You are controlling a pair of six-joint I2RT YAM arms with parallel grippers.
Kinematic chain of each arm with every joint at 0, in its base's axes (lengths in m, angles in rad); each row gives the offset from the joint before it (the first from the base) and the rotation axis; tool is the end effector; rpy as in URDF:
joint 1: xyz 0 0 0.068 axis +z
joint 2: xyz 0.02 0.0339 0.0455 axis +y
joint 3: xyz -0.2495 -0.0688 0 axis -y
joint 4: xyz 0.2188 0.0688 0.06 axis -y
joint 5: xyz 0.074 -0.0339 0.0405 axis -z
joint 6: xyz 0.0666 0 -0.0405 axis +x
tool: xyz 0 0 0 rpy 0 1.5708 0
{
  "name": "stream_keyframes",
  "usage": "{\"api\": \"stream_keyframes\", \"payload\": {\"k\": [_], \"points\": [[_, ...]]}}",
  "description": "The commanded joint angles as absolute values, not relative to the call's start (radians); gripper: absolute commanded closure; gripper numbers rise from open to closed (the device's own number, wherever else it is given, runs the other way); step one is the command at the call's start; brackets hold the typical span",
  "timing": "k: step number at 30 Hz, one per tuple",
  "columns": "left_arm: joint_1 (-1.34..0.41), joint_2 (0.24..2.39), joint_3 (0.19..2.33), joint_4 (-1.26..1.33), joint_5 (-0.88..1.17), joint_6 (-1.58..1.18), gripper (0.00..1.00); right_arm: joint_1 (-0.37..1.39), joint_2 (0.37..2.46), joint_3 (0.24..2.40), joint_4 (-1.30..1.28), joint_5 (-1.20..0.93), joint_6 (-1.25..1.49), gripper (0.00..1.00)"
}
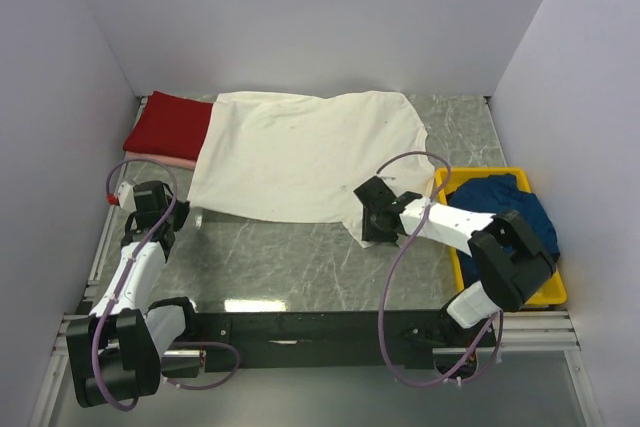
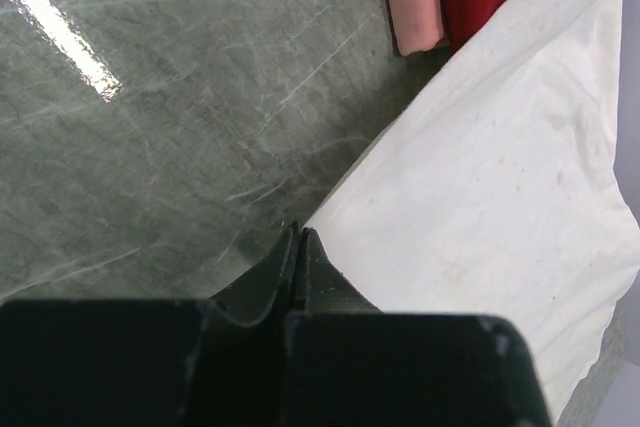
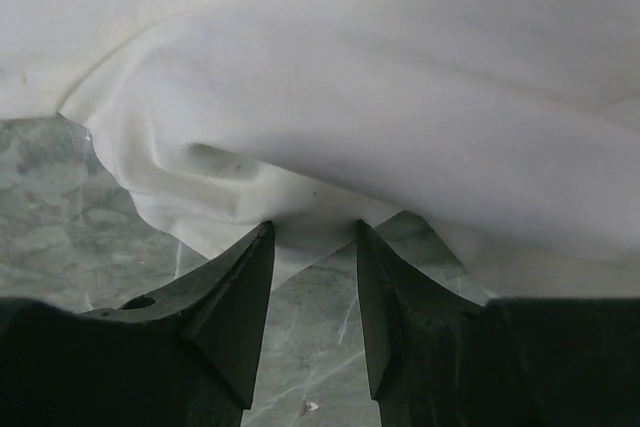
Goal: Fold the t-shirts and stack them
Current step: Flatten the tshirt out
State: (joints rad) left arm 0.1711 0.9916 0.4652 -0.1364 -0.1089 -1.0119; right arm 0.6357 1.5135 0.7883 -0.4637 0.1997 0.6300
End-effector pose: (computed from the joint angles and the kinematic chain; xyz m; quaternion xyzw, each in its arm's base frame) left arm 0.2089 0.0434 0.1780 -0.5202 0.7316 -0.1341 0.4197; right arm 0.2180 0.1444 0.1331 0.0161 0.9770 0.0328 0.2102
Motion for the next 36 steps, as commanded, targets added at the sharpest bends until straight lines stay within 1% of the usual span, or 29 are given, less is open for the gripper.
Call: {"api": "stream_keyframes", "payload": {"k": [1, 3, 5, 6, 7, 8, 9, 10, 13, 15, 20, 23, 26, 27, 28, 30, 34, 36], "points": [[0.17, 0.968, 0.474, -0.11, -0.11, -0.997, 0.99, 0.647, 1.543, 0.833, -0.437, 0.255, 0.627, 0.54], [0.17, 0.968, 0.472, -0.112, -0.107, -0.997, 0.99, 0.655, 1.569, 0.825, -0.43, 0.249, 0.63, 0.55], [0.169, 0.968, 0.472, -0.113, -0.109, -0.997, 0.99, 0.667, 1.585, 0.824, -0.429, 0.241, 0.637, 0.64], [0.169, 0.966, 0.474, -0.115, -0.11, -0.997, 0.99, 0.687, 1.588, 0.827, -0.431, 0.239, 0.638, 0.7], [0.167, 0.962, 0.474, -0.117, -0.11, -0.994, 0.99, 0.696, 1.591, 0.825, -0.434, 0.238, 0.647, 0.84], [0.169, 0.96, 0.474, -0.117, -0.112, -0.996, 0.99, 0.709, 1.588, 0.825, -0.443, 0.236, 0.653, 0.93], [0.167, 0.959, 0.474, -0.12, -0.113, -0.994, 0.99, 0.727, 1.58, 0.824, -0.452, 0.236, 0.664, 0.98], [0.169, 0.954, 0.472, -0.121, -0.114, -0.994, 0.99, 0.738, 1.574, 0.821, -0.462, 0.235, 0.67, 1.0], [0.167, 0.946, 0.472, -0.124, -0.117, -0.994, 0.99, 0.764, 1.522, 0.796, -0.492, 0.209, 0.698, 1.0], [0.167, 0.948, 0.472, -0.126, -0.117, -0.993, 0.99, 0.77, 1.465, 0.773, -0.482, 0.155, 0.719, 1.0], [0.167, 0.948, 0.474, -0.127, -0.12, -0.991, 0.99, 0.781, 1.347, 0.687, -0.439, -0.055, 0.768, 1.0], [0.167, 0.946, 0.471, -0.126, -0.12, -0.994, 0.99, 0.782, 1.273, 0.661, -0.426, -0.15, 0.799, 0.97], [0.166, 0.95, 0.471, -0.126, -0.121, -0.996, 0.99, 0.779, 1.232, 0.681, -0.434, -0.196, 0.811, 0.89], [0.166, 0.948, 0.472, -0.124, -0.121, -0.996, 0.99, 0.778, 1.224, 0.692, -0.44, -0.199, 0.813, 0.83], [0.167, 0.948, 0.474, -0.127, -0.123, -0.997, 0.99, 0.778, 1.223, 0.71, -0.449, -0.198, 0.813, 0.74], [0.167, 0.946, 0.474, -0.13, -0.123, -0.994, 0.99, 0.758, 1.212, 0.729, -0.462, -0.199, 0.804, 0.64], [0.166, 0.946, 0.479, -0.133, -0.126, -0.994, 0.99, 0.733, 1.164, 0.727, -0.566, -0.068, 0.802, 0.56], [0.166, 0.945, 0.479, -0.135, -0.126, -0.994, 0.99, 0.723, 1.128, 0.709, -0.587, -0.011, 0.819, 0.56]]}}
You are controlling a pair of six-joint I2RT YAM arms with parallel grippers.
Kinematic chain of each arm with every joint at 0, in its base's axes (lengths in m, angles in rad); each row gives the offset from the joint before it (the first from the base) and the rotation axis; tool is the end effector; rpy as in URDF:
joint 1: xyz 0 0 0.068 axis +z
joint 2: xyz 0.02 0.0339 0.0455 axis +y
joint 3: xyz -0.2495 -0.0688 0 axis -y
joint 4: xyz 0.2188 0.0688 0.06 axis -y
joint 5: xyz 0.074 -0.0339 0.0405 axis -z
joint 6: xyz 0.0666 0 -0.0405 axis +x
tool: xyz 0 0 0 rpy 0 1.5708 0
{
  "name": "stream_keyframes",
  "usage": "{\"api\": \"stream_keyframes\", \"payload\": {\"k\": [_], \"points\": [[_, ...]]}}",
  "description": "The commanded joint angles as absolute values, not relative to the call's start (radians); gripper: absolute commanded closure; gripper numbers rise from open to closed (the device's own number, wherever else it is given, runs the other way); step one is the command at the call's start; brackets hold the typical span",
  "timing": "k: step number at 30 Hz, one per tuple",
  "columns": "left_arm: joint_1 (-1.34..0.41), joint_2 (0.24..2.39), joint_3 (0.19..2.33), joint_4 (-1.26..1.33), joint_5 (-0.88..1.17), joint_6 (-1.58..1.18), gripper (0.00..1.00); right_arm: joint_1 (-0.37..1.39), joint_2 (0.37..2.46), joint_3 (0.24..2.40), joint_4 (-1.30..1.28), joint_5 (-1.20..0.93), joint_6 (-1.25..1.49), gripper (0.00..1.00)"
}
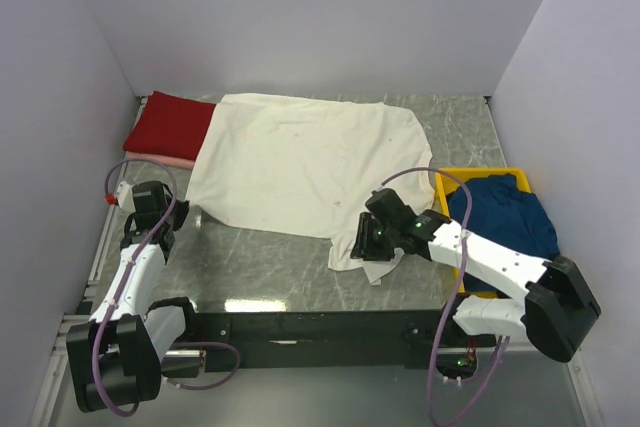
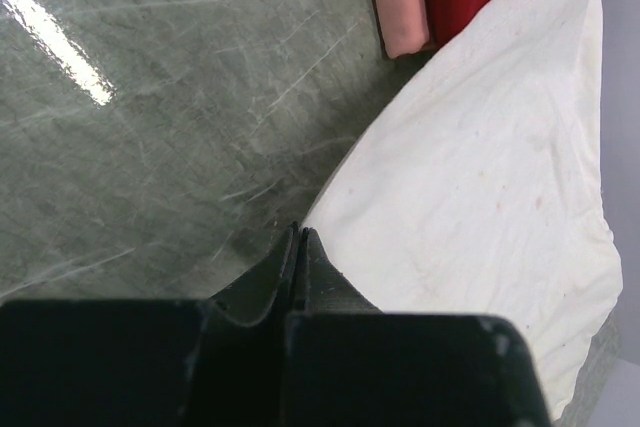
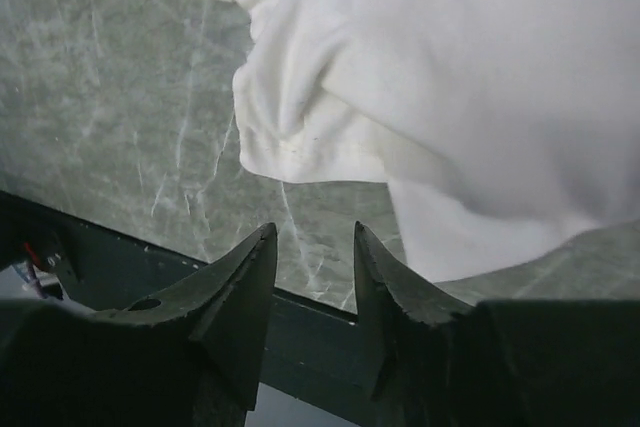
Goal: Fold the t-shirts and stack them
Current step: Flatten the tshirt out
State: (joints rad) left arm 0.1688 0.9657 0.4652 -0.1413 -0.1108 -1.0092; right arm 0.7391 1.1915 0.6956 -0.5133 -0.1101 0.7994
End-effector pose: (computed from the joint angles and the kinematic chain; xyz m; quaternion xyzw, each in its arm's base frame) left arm 0.2069 0.0427 0.1824 -0.5165 0.7285 -0.1373 0.4286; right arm 0.1601 0.1558 0.1753 0.0137 0.9594 0.2305 0.1620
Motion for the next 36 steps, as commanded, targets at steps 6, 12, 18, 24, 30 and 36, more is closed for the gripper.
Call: {"api": "stream_keyframes", "payload": {"k": [6, 12, 18, 24, 30, 36], "points": [[0.167, 0.943, 0.477, -0.13, -0.121, -0.997, 0.99, 0.586, 1.034, 0.575, -0.577, 0.068, 0.876, 0.56], [0.166, 0.94, 0.48, -0.133, -0.121, -0.994, 0.99, 0.345, 1.031, 0.469, -0.479, 0.026, 0.841, 0.56], [0.166, 0.939, 0.486, -0.14, -0.12, -0.993, 0.99, 0.284, 1.101, 0.474, -0.423, 0.025, 0.827, 0.56], [0.167, 0.928, 0.477, -0.143, -0.12, -0.996, 0.99, 0.239, 1.115, 0.491, -0.414, 0.028, 0.804, 0.86], [0.166, 0.911, 0.477, -0.158, -0.127, -0.993, 0.99, 0.149, 1.127, 0.583, -0.465, 0.075, 0.752, 1.0], [0.166, 0.908, 0.482, -0.164, -0.127, -0.985, 0.99, 0.087, 1.209, 0.715, -0.495, 0.101, 0.703, 0.86]]}}
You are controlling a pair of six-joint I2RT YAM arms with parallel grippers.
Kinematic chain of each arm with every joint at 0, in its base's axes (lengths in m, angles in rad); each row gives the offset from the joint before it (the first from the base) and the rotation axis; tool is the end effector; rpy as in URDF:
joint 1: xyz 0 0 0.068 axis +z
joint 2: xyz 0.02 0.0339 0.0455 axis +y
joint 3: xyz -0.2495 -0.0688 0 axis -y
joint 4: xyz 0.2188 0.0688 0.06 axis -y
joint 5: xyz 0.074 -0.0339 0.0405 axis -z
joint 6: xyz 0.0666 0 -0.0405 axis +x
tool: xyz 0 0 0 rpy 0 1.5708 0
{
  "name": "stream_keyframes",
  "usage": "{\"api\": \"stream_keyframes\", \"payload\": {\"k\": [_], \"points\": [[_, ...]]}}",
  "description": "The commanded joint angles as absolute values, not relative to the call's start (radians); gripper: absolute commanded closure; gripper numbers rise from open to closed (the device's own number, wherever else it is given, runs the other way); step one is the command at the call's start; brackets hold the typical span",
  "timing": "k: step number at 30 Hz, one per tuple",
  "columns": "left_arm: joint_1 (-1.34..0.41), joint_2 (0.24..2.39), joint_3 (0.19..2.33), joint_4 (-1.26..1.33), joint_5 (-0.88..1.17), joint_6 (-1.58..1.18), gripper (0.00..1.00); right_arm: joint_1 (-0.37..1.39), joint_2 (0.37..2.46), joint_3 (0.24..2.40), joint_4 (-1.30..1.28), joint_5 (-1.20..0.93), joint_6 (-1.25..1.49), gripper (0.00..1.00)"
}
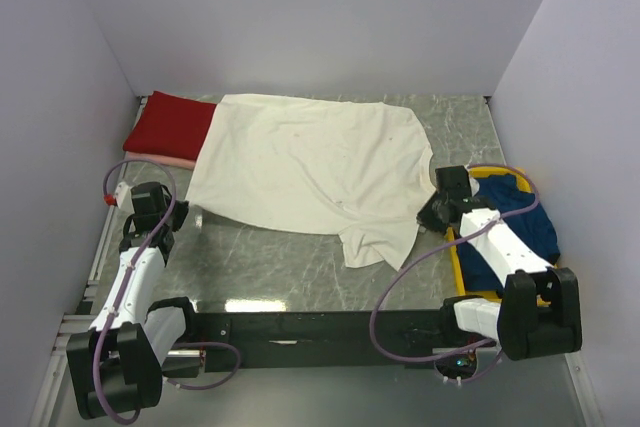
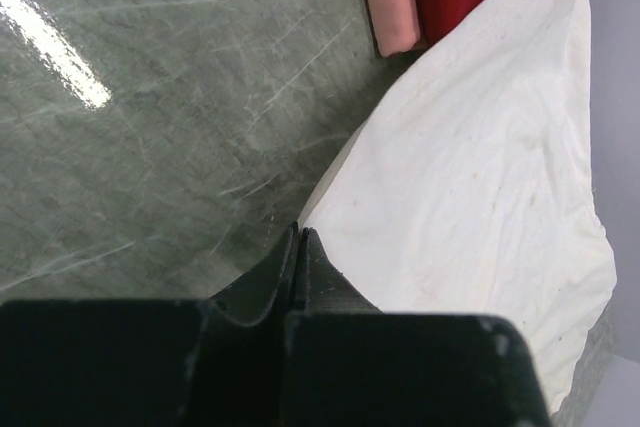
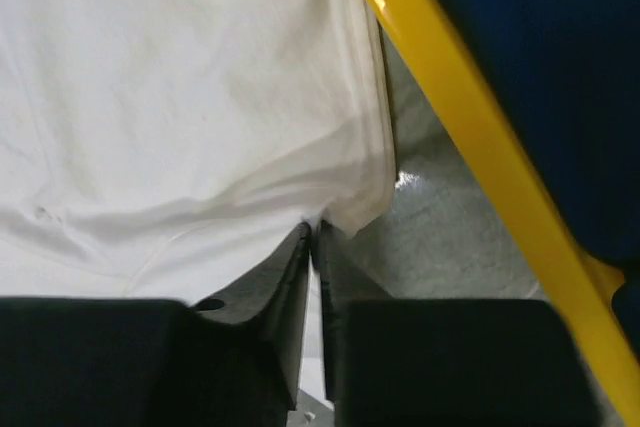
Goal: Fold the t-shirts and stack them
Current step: Flatten the tshirt out
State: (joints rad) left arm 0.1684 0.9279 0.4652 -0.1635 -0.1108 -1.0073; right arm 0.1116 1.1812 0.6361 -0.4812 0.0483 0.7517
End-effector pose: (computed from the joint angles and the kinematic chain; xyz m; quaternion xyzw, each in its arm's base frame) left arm 0.2024 0.0419 0.1871 -0.5141 0.7259 -0.1400 0.4349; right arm 0.2152 0.0209 0.1620 0.3091 0.9119 0.0913 0.2539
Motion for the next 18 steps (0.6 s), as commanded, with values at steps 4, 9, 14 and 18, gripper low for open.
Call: {"api": "stream_keyframes", "payload": {"k": [4, 9, 14, 18], "points": [[0.164, 0.907, 0.477, -0.163, -0.118, -0.985, 0.99, 0.086, 1.238, 0.77, -0.521, 0.104, 0.672, 0.64], [0.16, 0.904, 0.46, -0.147, -0.11, -0.992, 0.99, 0.159, 1.114, 0.746, -0.56, 0.104, 0.621, 0.57], [0.155, 0.902, 0.459, -0.147, -0.117, -0.996, 0.99, 0.43, 0.996, 0.697, -0.603, 0.132, 0.649, 0.57], [0.15, 0.899, 0.463, -0.152, -0.12, -0.996, 0.99, 0.688, 1.037, 0.655, -0.574, 0.185, 0.733, 0.57]]}}
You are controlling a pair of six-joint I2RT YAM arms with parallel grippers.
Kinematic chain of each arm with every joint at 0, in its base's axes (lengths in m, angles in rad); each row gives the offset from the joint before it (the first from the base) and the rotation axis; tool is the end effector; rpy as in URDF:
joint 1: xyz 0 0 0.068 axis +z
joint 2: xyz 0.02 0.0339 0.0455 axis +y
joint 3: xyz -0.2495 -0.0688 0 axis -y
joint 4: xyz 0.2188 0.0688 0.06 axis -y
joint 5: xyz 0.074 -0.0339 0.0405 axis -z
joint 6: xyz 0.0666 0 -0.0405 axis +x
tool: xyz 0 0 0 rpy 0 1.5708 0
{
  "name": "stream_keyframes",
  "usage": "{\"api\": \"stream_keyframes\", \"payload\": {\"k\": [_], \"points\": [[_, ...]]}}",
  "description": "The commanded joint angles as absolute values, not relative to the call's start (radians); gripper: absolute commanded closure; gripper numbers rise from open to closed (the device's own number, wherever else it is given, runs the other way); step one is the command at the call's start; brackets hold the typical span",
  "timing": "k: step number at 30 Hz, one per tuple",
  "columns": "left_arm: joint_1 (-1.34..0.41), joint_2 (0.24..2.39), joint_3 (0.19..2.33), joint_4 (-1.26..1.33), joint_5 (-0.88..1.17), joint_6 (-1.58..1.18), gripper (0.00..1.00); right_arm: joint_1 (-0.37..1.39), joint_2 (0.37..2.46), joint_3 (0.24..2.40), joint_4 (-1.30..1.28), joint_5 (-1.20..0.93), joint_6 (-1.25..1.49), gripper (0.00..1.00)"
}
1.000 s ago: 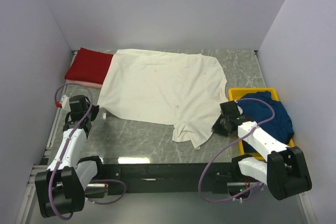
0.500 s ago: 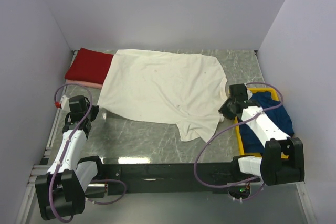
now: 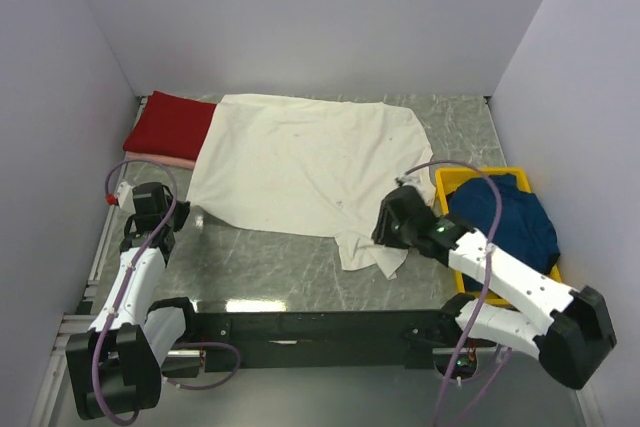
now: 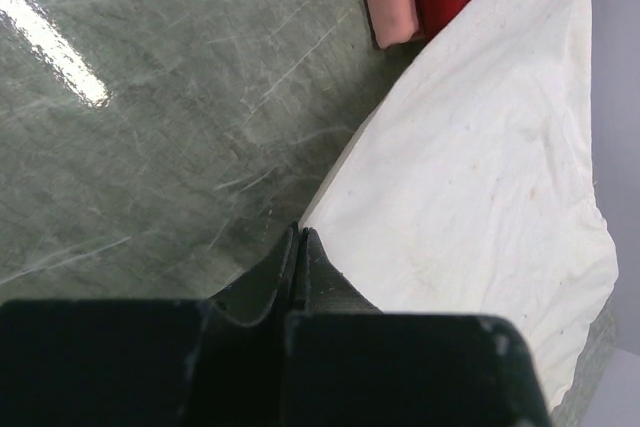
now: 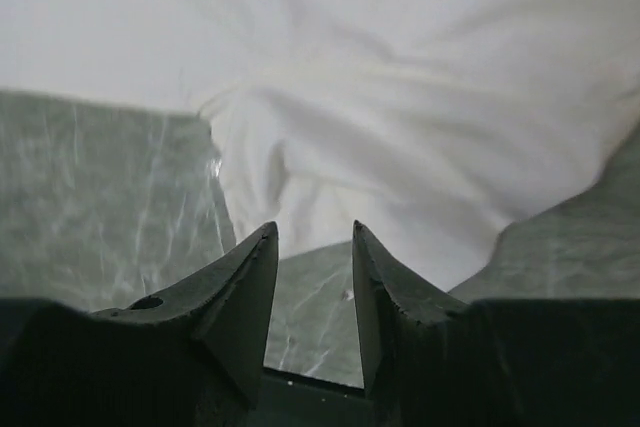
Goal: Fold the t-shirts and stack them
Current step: Flatten the tshirt out
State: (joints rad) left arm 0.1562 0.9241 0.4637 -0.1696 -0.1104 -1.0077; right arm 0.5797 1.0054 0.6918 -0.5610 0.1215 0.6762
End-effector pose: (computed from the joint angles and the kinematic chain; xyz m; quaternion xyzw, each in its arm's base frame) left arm 0.2020 0.0392 0.1866 -0.5101 0.7298 -0.1421 0.4325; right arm 0.1741 0.1043 0.2062 0.0659 0.9362 0.1538 0.3091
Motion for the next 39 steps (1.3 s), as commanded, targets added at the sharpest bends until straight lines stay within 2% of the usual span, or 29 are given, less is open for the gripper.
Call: {"api": "stream_keyframes", "payload": {"k": [1, 8, 14, 26, 29, 33, 34, 35, 39], "points": [[0.149, 0.897, 0.463, -0.153, -0.121, -0.996, 0.99, 0.778, 1.078, 0.653, -0.568, 0.199, 0.768, 0.57], [0.144, 0.891, 0.468, -0.164, -0.13, -0.997, 0.99, 1.026, 1.339, 0.744, -0.541, 0.313, 0.844, 0.54], [0.14, 0.884, 0.466, -0.169, -0.135, -0.994, 0.99, 1.094, 1.482, 0.819, -0.566, 0.391, 0.865, 0.5], [0.14, 0.881, 0.457, -0.164, -0.132, -0.994, 0.99, 1.147, 1.578, 0.89, -0.598, 0.457, 0.858, 0.51], [0.14, 0.885, 0.459, -0.163, -0.129, -0.992, 0.99, 1.141, 1.618, 0.899, -0.6, 0.446, 0.838, 0.56], [0.14, 0.884, 0.456, -0.155, -0.127, -0.992, 0.99, 1.126, 1.621, 0.933, -0.649, 0.454, 0.795, 0.83], [0.14, 0.882, 0.451, -0.152, -0.127, -0.996, 0.99, 1.121, 1.615, 0.955, -0.663, 0.457, 0.787, 0.94], [0.14, 0.882, 0.451, -0.15, -0.126, -0.996, 0.99, 1.111, 1.611, 0.971, -0.678, 0.46, 0.778, 0.98], [0.14, 0.879, 0.449, -0.15, -0.129, -0.994, 0.99, 1.082, 1.566, 1.035, -0.751, 0.407, 0.701, 1.0]]}}
